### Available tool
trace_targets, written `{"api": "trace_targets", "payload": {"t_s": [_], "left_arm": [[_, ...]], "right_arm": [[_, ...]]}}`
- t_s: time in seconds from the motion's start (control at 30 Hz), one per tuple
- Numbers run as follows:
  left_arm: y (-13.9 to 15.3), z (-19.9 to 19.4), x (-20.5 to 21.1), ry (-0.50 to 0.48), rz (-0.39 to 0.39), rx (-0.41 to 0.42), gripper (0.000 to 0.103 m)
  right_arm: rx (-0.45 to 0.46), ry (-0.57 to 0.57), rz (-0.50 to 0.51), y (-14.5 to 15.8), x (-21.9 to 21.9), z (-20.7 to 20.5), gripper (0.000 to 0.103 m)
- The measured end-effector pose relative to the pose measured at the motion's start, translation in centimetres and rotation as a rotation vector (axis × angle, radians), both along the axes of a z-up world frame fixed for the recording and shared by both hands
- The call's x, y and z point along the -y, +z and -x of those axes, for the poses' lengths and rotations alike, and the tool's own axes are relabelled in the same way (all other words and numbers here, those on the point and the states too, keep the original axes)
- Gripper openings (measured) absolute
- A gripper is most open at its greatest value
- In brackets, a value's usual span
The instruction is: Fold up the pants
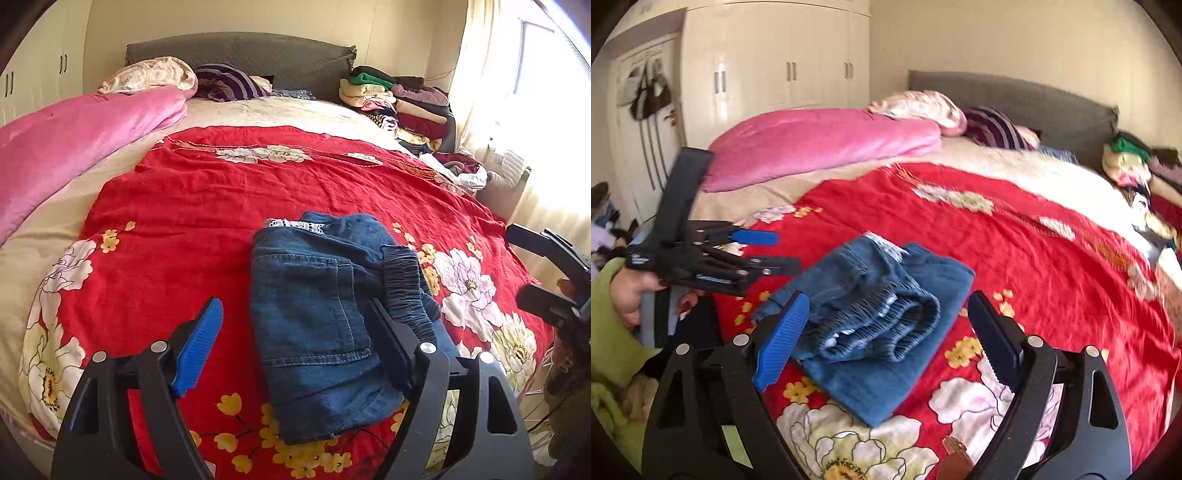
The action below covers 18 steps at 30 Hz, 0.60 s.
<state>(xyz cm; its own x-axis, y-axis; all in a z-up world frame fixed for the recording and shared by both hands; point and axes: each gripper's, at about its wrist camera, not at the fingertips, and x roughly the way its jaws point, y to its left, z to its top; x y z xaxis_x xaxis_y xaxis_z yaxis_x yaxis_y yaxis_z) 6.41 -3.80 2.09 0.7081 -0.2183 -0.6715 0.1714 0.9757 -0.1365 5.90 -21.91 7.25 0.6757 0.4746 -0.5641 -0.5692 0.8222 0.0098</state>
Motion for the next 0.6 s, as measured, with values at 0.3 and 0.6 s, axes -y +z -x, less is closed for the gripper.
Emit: {"api": "trace_targets", "payload": {"t_s": [0.3,0.6], "left_arm": [[-1.5,-0.9,-0.2,0.018,-0.008,-0.031,0.087],[-4.9,-3.5,-1.0,0.04,0.066,-0.129,0.087]], "right_arm": [[-0.103,-0.099,-0.004,-2.8,1.0,-2.4,0.081],[-0.367,-0.158,-0.107,-8.0,2.1,-7.4,0.067]]}}
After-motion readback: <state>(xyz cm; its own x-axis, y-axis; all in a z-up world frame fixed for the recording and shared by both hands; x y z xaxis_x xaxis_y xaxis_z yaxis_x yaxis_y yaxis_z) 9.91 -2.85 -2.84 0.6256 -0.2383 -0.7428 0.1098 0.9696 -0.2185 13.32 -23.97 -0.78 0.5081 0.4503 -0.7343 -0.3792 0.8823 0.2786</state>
